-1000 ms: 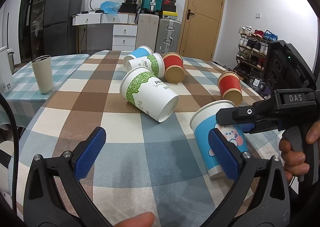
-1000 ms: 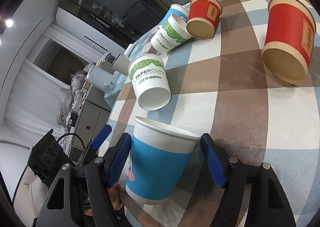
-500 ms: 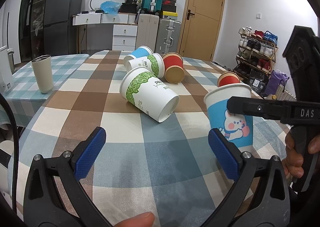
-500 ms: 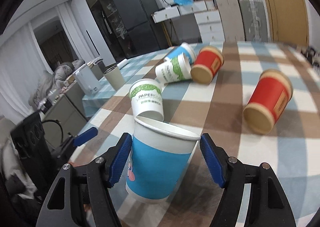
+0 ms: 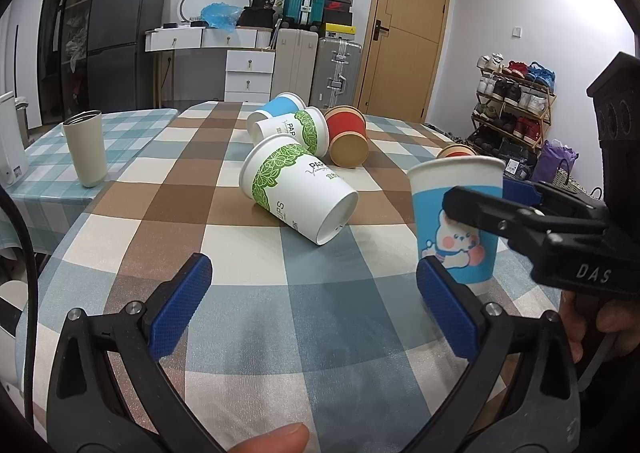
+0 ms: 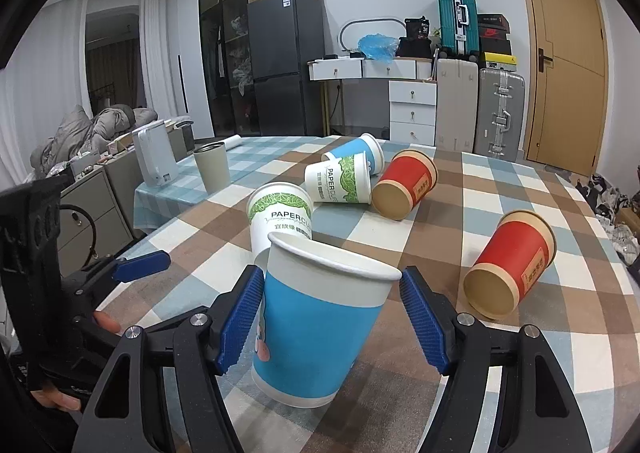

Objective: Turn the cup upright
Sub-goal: 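Rotate the right gripper to turn the blue cup rim-up, then lower the upright blue cup onto the table and open the right gripper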

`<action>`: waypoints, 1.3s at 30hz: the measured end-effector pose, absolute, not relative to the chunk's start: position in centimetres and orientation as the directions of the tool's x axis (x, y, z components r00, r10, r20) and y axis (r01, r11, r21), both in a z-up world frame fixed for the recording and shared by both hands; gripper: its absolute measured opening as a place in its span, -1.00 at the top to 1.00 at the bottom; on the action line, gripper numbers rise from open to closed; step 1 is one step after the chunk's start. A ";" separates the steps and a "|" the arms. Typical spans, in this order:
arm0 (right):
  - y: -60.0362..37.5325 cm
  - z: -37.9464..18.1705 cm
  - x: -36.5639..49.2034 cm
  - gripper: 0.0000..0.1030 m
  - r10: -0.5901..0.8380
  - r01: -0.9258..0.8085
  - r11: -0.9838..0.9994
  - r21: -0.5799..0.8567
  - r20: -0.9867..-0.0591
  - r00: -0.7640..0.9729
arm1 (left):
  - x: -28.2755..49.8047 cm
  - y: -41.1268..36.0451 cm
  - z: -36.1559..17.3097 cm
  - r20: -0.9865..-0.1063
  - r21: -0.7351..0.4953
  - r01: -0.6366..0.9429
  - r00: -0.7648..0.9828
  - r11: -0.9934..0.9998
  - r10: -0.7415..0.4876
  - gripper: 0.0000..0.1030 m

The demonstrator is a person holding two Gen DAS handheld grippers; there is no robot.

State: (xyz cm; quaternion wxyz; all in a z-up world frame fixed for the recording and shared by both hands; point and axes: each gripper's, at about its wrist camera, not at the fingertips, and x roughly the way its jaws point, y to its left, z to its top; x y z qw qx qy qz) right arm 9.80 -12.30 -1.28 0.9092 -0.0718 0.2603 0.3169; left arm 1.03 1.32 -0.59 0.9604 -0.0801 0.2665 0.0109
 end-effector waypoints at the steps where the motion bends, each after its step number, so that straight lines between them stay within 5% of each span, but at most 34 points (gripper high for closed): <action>1: -12.2 -1.4 9.8 -0.40 0.537 -0.614 0.789 0.033 -0.522 0.663 | 1.0 1.3 -0.6 -0.514 -0.148 -0.063 0.858 0.987 -0.022 -0.98; 39: -13.3 -3.6 5.7 -0.16 0.551 -0.697 0.716 -0.036 -0.583 0.596 | 1.2 1.2 -0.6 -0.507 -0.147 -0.061 0.861 0.987 -0.023 -0.98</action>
